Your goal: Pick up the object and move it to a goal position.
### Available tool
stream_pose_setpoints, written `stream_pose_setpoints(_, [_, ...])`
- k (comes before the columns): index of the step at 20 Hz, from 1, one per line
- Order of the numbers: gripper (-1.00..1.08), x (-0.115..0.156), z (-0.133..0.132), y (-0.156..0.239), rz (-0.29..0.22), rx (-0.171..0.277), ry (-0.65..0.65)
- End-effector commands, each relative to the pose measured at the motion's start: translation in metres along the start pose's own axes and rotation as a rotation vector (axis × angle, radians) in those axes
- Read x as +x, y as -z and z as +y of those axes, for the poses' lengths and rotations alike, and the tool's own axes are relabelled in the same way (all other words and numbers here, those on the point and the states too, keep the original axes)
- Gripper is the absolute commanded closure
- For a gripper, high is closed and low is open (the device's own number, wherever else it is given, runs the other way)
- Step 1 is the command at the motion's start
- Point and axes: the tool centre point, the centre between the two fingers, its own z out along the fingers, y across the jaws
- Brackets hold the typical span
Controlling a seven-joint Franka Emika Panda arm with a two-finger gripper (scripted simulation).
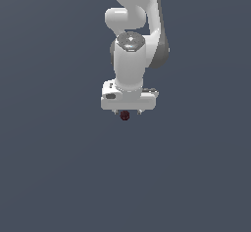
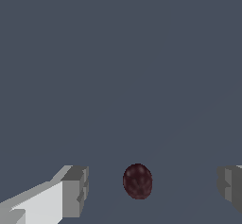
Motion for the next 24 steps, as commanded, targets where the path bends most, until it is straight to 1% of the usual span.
stream_pose_setpoints(1, [-0.92, 0.000, 0.000, 0.000, 0.000, 0.000, 0.000])
stream_pose_setpoints(9, [-0.92, 0.006, 0.002, 0.009, 0.011, -0.007, 0.017])
stream_pose_setpoints(15, [-0.92, 0.005, 0.002, 0.007, 0.011, -0.006, 0.016])
stream_pose_setpoints(20, [-0.92, -0.002, 0.003, -0.003, 0.008, -0.004, 0.006])
stream_pose_setpoints(24, [-0.92, -0.014, 0.003, -0.020, 0.004, -0.001, -0.009])
